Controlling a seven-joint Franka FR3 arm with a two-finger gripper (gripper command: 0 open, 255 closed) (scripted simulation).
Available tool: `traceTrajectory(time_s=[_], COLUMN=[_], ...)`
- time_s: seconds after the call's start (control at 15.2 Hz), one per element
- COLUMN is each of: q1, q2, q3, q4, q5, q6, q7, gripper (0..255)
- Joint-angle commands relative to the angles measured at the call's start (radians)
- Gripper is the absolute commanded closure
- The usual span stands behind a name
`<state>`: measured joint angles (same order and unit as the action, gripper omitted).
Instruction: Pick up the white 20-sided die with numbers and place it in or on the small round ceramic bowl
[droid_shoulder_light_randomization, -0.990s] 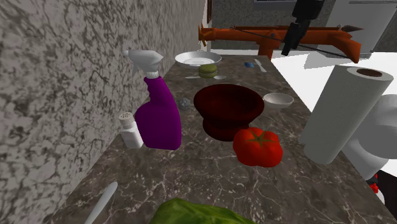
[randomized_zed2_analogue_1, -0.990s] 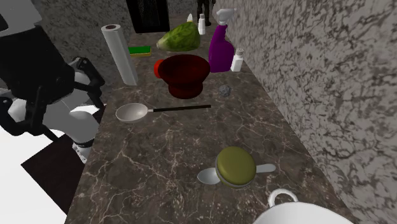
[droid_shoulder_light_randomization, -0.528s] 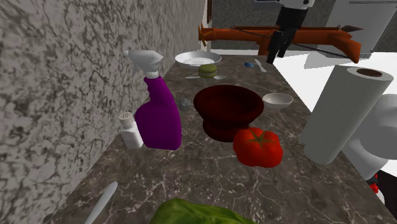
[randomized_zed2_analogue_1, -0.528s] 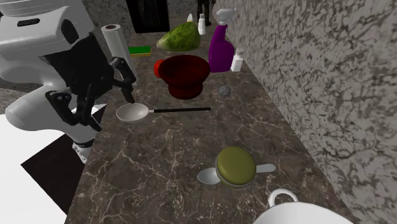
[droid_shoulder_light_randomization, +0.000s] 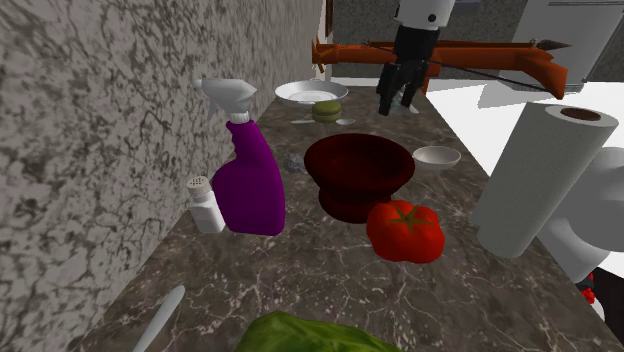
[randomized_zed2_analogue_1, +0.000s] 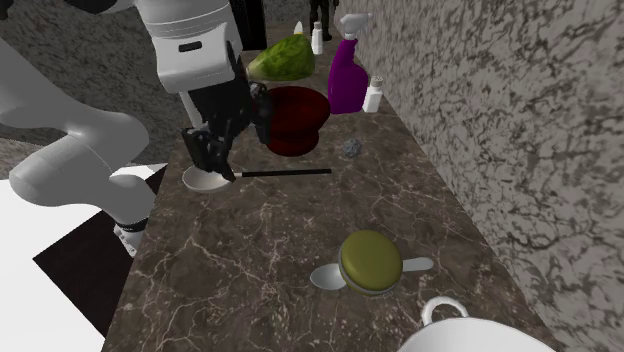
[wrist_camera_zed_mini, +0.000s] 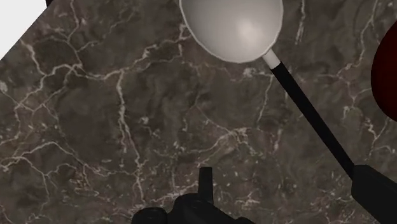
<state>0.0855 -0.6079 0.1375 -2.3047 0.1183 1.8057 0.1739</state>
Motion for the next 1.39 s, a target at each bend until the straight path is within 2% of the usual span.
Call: traceTrajectory(time_s=[0.0,0.59,1.12,1.32], q1=[0.012,0.047,0.076,0.08], q2=[0.041,0.283,0.527,0.541], q3=[0.032,0.162,0.255,0.259], q4=[0.008,0.155,0.354,0.329], q5=[0.027,0.093,0.073,0.069], q6=[0.035,0.152,0.225,0.263], q7=[0.046,0.236,0.406,0.409], gripper=[0,0,0,0])
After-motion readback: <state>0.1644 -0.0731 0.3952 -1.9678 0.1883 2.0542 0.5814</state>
